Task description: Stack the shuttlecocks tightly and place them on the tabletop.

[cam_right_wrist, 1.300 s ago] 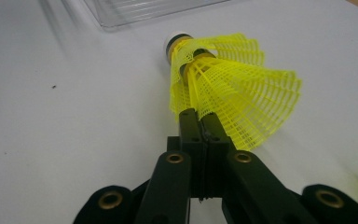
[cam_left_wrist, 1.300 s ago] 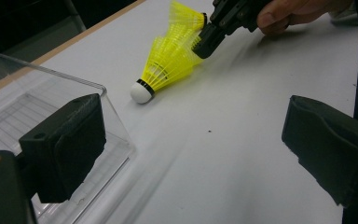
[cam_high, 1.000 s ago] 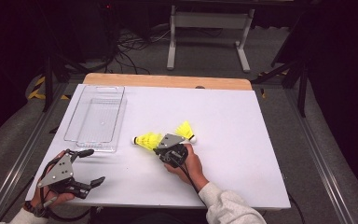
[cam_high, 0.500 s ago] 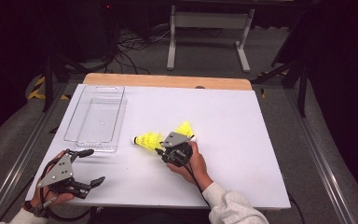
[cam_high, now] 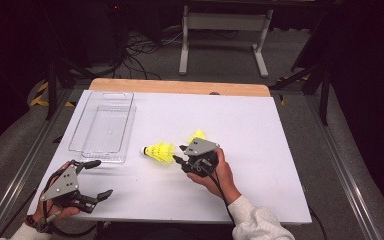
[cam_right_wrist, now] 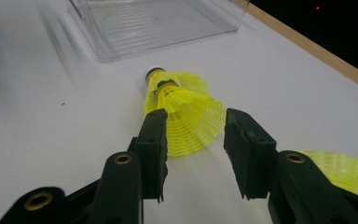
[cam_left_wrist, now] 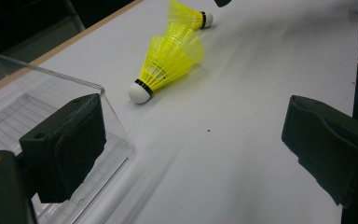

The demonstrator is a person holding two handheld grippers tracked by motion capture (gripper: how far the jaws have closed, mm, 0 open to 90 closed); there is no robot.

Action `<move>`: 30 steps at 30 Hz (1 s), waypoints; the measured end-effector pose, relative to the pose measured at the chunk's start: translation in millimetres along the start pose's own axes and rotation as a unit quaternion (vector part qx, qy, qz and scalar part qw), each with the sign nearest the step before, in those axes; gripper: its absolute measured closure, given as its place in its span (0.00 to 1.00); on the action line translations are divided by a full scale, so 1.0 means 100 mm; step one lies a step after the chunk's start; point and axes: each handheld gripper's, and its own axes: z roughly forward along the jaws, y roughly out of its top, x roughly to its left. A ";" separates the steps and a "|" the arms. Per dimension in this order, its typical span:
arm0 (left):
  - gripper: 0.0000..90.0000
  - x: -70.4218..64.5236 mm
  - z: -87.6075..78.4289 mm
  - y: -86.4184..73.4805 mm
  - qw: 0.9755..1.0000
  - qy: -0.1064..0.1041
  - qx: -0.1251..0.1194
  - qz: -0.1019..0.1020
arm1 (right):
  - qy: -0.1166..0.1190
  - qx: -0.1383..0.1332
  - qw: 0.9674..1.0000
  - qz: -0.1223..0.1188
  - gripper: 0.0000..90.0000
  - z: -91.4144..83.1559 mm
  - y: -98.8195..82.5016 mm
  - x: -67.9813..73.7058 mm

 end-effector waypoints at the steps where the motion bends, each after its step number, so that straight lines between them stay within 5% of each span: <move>1: 0.08 0.00 0.00 0.00 1.000 0.000 0.000 0.000 | -0.002 -0.003 1.000 0.001 0.66 -0.03 0.00 -0.02; 17: 0.08 0.01 0.01 -0.01 1.000 -0.002 -0.002 -0.005 | -0.048 -0.008 0.998 0.025 0.58 -0.29 0.03 -0.38; 25: 0.08 0.01 0.02 -0.01 1.000 -0.003 0.002 -0.004 | -0.044 0.058 0.997 0.032 0.32 -0.13 0.10 -0.69; 30: 0.08 0.01 0.03 -0.01 1.000 -0.006 0.003 -0.006 | -0.042 0.078 0.996 0.033 0.28 0.01 0.13 -0.78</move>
